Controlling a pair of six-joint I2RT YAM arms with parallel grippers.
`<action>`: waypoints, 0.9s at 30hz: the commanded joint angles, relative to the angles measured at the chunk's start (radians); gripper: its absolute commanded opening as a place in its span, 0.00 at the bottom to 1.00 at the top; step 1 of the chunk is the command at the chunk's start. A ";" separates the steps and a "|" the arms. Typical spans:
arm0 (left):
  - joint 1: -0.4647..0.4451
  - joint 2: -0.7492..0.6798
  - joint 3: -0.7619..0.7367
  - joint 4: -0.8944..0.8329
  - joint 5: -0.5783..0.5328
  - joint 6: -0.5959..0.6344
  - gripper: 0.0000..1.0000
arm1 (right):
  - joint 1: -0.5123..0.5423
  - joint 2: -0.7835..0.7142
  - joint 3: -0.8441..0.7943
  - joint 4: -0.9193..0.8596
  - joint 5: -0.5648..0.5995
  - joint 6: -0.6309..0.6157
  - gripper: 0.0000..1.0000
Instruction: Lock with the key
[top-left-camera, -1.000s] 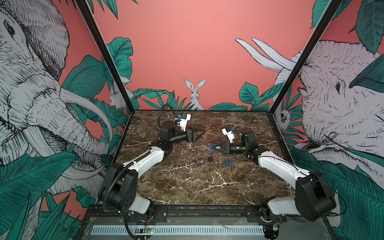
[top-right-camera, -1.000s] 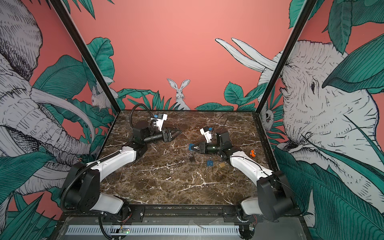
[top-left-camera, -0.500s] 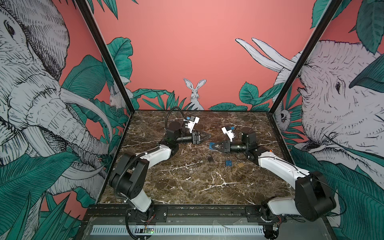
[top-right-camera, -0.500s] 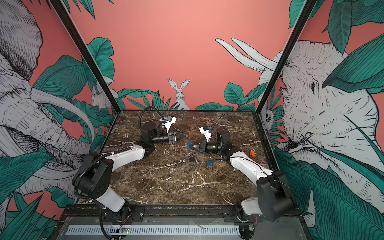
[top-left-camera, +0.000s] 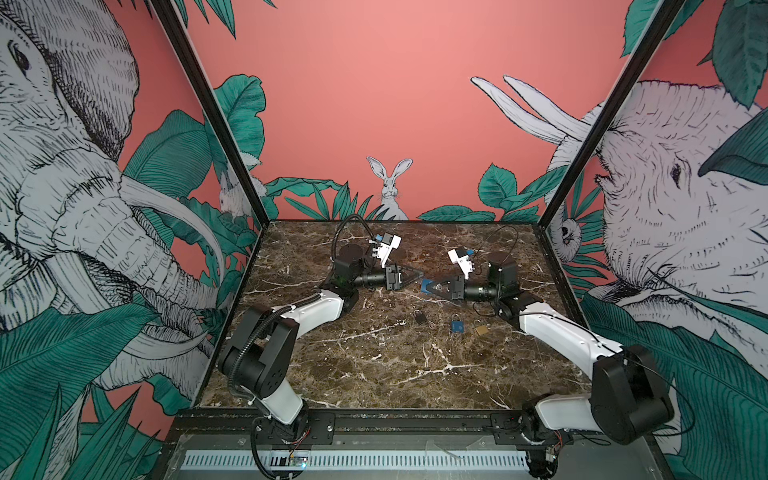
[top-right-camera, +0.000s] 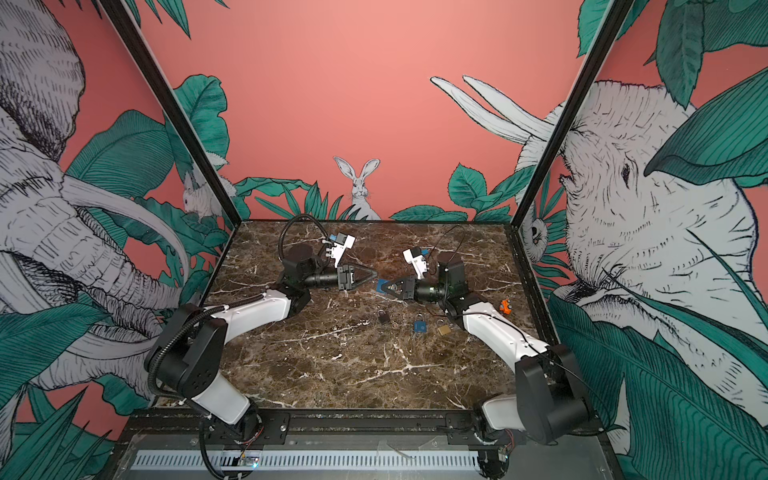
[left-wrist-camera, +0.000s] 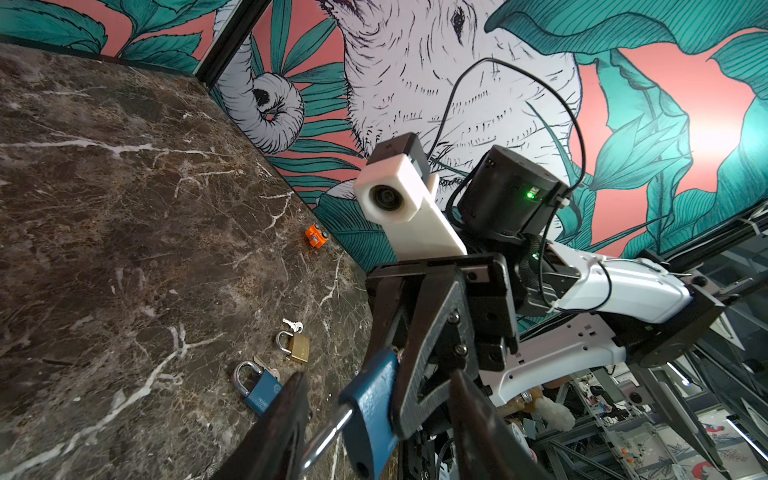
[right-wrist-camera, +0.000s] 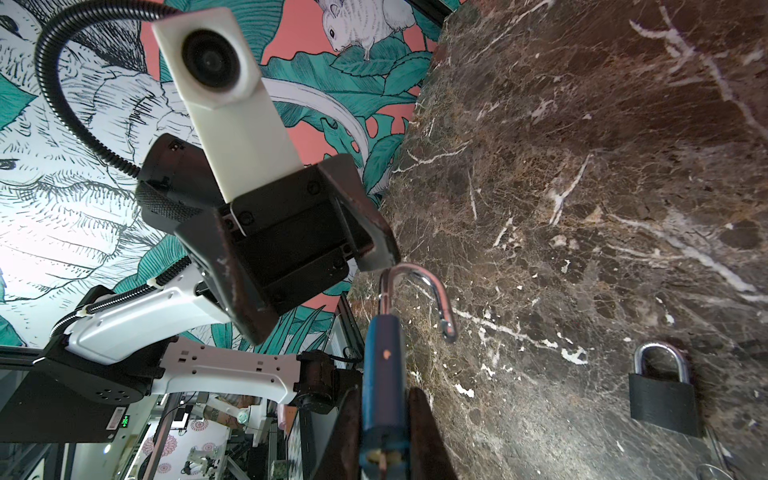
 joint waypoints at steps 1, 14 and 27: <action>-0.005 -0.031 -0.016 -0.004 -0.014 0.027 0.62 | -0.004 -0.031 0.054 0.038 -0.048 -0.010 0.00; -0.011 0.024 -0.009 0.054 0.035 -0.044 0.26 | -0.014 -0.051 0.073 0.000 -0.003 -0.034 0.00; -0.011 -0.030 -0.046 0.008 0.040 -0.017 0.24 | -0.028 -0.057 0.081 -0.010 0.013 -0.077 0.00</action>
